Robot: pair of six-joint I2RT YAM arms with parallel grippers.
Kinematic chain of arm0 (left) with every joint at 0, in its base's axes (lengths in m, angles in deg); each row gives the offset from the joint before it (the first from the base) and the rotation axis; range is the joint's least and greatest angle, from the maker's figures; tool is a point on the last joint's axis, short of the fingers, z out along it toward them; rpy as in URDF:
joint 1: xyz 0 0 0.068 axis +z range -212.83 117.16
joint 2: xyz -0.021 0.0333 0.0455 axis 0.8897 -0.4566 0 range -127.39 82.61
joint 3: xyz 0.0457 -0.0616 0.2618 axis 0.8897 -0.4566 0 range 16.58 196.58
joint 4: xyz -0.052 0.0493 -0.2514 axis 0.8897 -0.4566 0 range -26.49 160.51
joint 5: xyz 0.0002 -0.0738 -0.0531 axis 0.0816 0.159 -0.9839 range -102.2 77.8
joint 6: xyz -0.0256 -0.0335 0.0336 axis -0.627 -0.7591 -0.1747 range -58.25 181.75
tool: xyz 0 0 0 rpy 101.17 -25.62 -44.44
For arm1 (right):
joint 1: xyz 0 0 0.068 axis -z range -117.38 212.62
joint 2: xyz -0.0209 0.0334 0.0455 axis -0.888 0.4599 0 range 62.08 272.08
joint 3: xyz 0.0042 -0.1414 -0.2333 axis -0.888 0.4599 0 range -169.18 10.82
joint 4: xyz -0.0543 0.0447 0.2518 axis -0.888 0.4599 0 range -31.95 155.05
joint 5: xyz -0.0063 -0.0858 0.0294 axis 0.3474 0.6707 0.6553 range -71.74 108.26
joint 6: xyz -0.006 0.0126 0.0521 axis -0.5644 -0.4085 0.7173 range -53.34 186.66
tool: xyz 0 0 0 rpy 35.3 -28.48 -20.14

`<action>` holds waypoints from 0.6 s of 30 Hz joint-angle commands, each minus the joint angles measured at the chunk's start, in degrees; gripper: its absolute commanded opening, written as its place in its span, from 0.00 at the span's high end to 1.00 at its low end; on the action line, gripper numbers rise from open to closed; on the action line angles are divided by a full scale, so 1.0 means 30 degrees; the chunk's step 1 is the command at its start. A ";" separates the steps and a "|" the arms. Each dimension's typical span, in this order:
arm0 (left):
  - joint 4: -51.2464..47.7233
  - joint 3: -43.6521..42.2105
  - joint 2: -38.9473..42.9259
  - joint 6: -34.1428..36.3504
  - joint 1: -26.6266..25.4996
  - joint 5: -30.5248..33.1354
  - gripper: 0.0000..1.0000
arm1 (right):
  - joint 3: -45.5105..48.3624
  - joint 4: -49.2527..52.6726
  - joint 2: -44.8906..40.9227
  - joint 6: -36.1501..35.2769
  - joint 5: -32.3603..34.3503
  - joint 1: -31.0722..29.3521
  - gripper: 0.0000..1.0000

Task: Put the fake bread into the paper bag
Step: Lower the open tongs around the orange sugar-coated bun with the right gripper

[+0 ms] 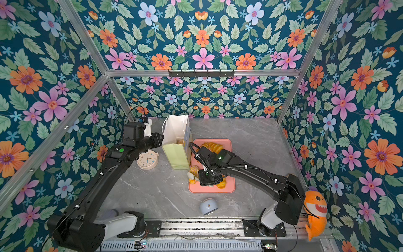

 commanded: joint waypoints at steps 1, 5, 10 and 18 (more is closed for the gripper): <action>0.0086 0.0008 0.0093 0.0123 0.0013 0.0146 0.70 | -0.0141 -0.0311 0.0048 -0.0030 0.0231 -0.0036 0.59; 0.0085 -0.0029 0.0107 0.0123 0.0007 0.0142 0.70 | -0.0251 -0.0297 0.0224 -0.0059 0.0262 -0.0038 0.59; 0.0109 -0.0057 0.0098 0.0123 0.0033 0.0151 0.70 | -0.0374 -0.0313 0.0457 -0.0117 0.0436 -0.0039 0.60; 0.0115 -0.0117 0.0108 0.0123 0.0011 0.0142 0.70 | -0.0753 -0.0130 0.0794 -0.0148 0.0789 -0.0036 0.60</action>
